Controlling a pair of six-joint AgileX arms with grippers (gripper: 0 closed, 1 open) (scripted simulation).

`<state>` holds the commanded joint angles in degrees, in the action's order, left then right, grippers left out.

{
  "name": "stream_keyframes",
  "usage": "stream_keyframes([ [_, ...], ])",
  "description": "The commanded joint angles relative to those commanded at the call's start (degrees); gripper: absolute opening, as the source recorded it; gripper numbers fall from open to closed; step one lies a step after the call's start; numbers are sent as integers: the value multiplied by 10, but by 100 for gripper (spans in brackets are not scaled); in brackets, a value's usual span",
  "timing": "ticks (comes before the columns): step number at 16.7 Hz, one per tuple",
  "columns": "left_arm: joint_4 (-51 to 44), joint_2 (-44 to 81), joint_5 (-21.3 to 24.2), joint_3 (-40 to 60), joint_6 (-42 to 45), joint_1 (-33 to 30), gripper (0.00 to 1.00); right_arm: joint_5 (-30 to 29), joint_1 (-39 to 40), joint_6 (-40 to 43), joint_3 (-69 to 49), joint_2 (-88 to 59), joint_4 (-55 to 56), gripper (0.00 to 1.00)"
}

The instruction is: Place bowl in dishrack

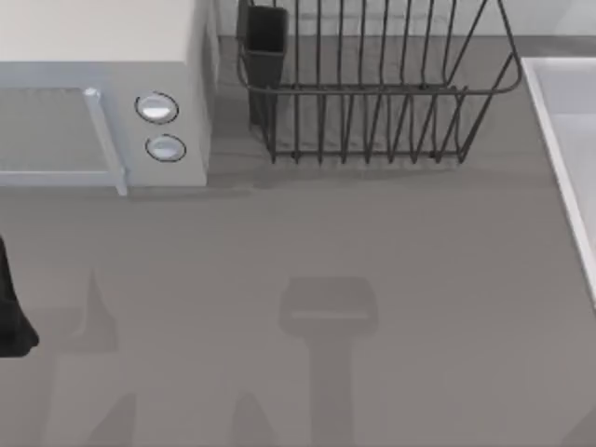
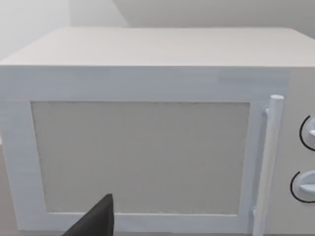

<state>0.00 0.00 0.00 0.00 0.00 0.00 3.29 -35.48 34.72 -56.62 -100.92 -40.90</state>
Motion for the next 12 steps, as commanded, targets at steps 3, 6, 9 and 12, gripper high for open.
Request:
stream_keyframes([
  [3,0,0,0,0,0,0,100,0,-2,0,-7,1,-8,0],
  [6,0,0,0,0,0,0,100,1,-6,2,-63,3,-66,0],
  [9,0,0,0,0,0,0,100,1,-8,5,-163,12,-178,0],
  [12,0,0,0,0,0,0,100,1,-9,7,-272,25,-319,0],
])
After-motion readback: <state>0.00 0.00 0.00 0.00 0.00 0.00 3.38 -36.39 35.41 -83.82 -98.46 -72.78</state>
